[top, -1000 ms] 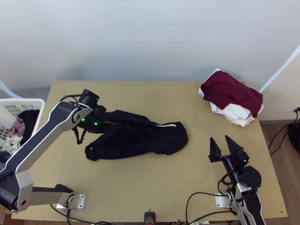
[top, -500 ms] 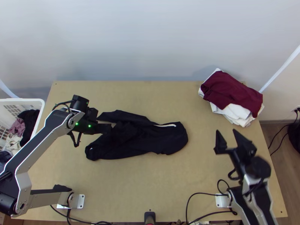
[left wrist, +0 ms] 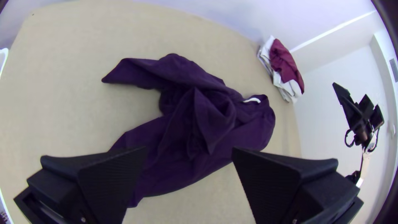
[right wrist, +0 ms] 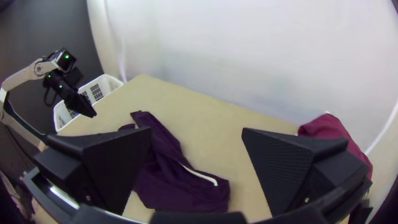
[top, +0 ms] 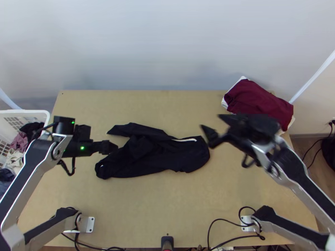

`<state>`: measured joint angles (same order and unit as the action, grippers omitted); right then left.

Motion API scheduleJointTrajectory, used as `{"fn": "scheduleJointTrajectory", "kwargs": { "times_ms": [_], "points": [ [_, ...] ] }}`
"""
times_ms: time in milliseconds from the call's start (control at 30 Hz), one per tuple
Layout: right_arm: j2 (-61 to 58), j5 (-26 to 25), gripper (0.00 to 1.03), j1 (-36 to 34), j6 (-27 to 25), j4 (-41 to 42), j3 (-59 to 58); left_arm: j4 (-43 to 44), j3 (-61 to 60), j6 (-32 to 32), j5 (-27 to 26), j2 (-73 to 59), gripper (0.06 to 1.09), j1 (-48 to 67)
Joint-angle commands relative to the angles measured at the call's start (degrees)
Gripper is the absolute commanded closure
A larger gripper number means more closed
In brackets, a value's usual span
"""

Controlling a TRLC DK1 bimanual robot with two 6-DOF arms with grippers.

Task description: Fold the t-shirt

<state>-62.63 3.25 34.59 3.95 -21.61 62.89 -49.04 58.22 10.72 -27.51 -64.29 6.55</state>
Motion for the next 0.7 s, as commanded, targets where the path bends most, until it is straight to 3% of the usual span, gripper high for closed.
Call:
{"fn": "scheduleJointTrajectory", "kwargs": {
  "times_ms": [0,267,433,667],
  "points": [
    [-8.2,0.7,0.04,4.4,-3.4,-0.7,6.8,0.1,-2.7,1.7,-0.7,3.5,0.10,-1.6],
    [-28.7,1.8,0.04,10.5,-3.2,-1.9,23.2,0.0,-6.2,3.4,-0.6,9.5,0.10,-3.6],
    [-42.3,2.4,0.04,13.7,-1.5,-7.7,35.7,0.1,-7.9,4.2,-0.6,12.3,0.10,-3.6],
    [-52.6,2.6,0.04,14.5,-0.3,-5.8,42.0,0.2,-8.8,5.5,-0.6,14.3,0.10,-4.3]
  ]
}}
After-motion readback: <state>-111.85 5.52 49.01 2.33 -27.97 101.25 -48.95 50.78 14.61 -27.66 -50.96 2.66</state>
